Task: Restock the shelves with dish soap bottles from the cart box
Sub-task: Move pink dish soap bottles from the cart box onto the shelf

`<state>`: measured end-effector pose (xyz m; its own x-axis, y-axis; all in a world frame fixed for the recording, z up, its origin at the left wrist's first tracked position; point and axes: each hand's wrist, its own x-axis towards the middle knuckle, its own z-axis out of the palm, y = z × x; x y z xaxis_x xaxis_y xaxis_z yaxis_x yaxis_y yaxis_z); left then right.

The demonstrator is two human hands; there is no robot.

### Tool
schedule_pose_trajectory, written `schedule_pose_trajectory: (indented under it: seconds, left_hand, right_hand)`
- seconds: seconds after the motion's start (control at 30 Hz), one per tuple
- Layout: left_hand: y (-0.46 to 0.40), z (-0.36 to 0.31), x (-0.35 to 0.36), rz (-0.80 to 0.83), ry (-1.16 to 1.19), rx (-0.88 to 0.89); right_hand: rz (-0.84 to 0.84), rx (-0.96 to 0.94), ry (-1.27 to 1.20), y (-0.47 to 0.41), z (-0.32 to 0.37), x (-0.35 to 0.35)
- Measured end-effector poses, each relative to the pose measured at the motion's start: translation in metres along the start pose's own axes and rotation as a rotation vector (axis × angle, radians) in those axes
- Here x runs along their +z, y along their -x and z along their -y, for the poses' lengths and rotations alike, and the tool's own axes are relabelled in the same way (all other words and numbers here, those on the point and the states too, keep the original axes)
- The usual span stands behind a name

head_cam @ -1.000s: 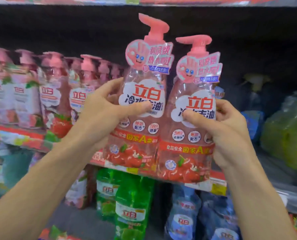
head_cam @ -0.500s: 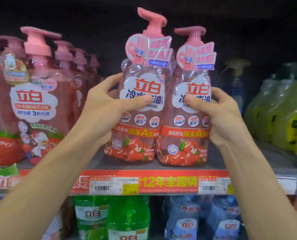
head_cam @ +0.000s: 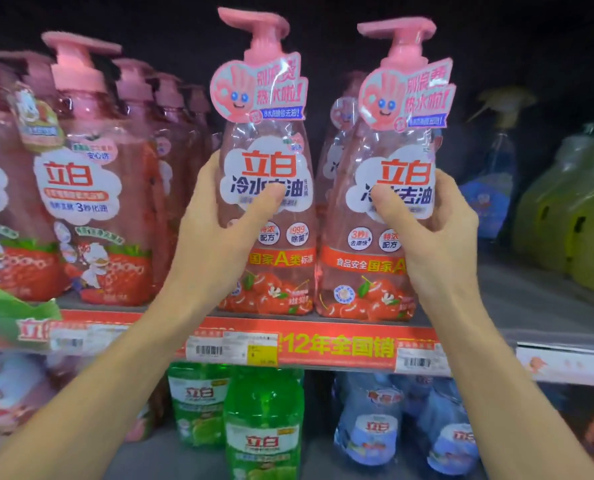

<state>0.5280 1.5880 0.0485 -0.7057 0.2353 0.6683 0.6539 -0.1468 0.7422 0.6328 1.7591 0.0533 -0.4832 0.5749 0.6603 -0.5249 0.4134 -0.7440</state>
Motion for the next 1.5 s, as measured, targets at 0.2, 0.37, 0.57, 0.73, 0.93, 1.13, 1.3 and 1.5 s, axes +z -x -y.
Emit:
schedule_pose_trajectory:
  seconds: [0.2, 0.37, 0.57, 0.73, 0.93, 1.13, 1.3, 1.5]
  left_hand:
    - [0.027, 0.0, 0.006, -0.118, -0.451, 0.02]
    - [0.044, -0.014, 0.018, -0.057, -0.655, -0.054]
    - [0.04, -0.008, 0.015, -0.069, -0.587, -0.045]
    - [0.031, 0.002, 0.016, -0.059, -0.517, -0.043]
    - [0.008, 0.017, 0.021, -0.054, -0.484, -0.068]
    - [-0.018, 0.031, 0.029, -0.054, -0.527, -0.138]
    - [-0.029, 0.04, 0.032, -0.033, -0.559, -0.174]
    - [-0.034, 0.047, 0.036, 0.002, -0.522, -0.212]
  right_hand:
    - [-0.085, -0.108, 0.454, 0.021, -0.021, -0.003]
    - [-0.026, -0.014, 0.791, 0.043, -0.019, -0.005]
    - [0.036, 0.081, 0.78, 0.04, -0.007, -0.004]
    - [0.036, 0.079, 0.753, 0.043, -0.009, -0.004]
    - [0.044, 0.072, 0.732, 0.047, -0.012, -0.004]
    - [0.069, 0.076, 0.703, 0.047, -0.013, -0.008]
    - [0.085, 0.082, 0.688, 0.046, -0.016, -0.009]
    - [0.089, 0.08, 0.671, 0.046, -0.019, -0.009]
